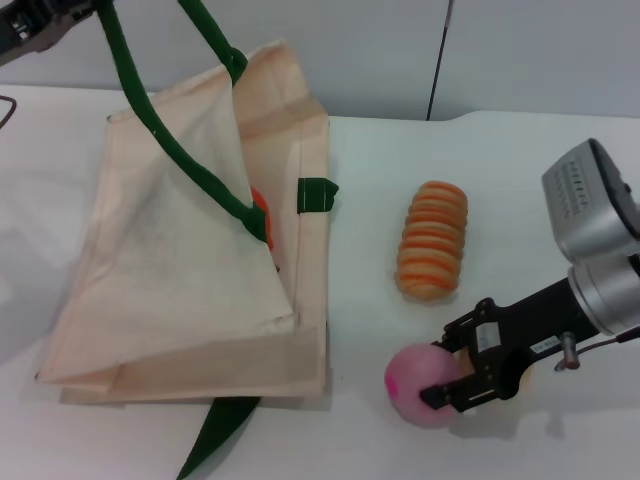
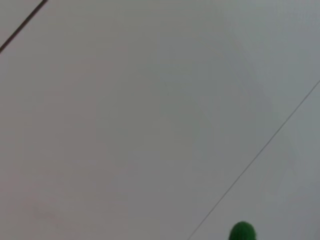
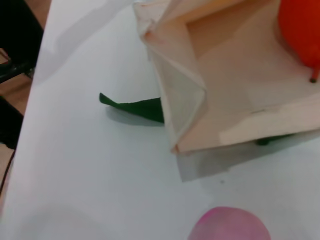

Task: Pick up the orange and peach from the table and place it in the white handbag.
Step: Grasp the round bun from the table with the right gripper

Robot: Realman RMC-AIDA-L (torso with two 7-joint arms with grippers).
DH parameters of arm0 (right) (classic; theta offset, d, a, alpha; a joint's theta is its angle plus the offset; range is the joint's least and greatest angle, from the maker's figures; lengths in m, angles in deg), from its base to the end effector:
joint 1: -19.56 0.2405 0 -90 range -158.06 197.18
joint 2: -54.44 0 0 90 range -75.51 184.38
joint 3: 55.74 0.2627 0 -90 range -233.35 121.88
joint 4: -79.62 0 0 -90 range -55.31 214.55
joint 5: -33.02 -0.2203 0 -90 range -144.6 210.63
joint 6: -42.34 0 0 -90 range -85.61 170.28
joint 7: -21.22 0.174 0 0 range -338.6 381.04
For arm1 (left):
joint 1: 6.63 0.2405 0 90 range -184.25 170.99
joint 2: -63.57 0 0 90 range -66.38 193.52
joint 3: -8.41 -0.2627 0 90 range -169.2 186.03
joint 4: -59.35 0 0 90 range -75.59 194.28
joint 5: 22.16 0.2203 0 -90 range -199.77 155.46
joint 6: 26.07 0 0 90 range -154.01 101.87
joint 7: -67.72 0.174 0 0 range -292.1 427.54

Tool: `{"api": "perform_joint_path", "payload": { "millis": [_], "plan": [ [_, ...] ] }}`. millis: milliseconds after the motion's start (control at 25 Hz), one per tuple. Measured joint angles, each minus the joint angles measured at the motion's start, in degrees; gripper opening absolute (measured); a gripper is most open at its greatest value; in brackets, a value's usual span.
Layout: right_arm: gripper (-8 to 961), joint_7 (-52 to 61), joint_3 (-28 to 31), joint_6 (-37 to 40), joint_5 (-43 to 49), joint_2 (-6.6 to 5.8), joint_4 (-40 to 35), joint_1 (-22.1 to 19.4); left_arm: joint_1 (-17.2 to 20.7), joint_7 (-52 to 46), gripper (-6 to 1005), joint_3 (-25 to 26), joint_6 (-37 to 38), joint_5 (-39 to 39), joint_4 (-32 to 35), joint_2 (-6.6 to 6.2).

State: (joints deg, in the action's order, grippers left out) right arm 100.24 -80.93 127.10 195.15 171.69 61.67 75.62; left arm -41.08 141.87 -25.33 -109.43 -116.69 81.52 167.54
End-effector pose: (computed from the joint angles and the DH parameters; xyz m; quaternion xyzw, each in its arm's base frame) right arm 0.2317 0.3663 -0.0937 0.9899 -0.1269 0.0237 0.0593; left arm -0.2688 0.4278 0.1151 -0.7378 -0.4300 -0.4785 0.2042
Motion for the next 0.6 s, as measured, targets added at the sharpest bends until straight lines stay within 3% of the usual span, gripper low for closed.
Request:
{"api": "perform_joint_path", "payload": {
  "millis": [600],
  "plan": [
    [523,0.0,0.7,-0.1,-0.3,-0.09,0.1,0.9,0.0,0.0,113,0.0,0.1,0.0,-0.7,-0.07]
  ]
}}
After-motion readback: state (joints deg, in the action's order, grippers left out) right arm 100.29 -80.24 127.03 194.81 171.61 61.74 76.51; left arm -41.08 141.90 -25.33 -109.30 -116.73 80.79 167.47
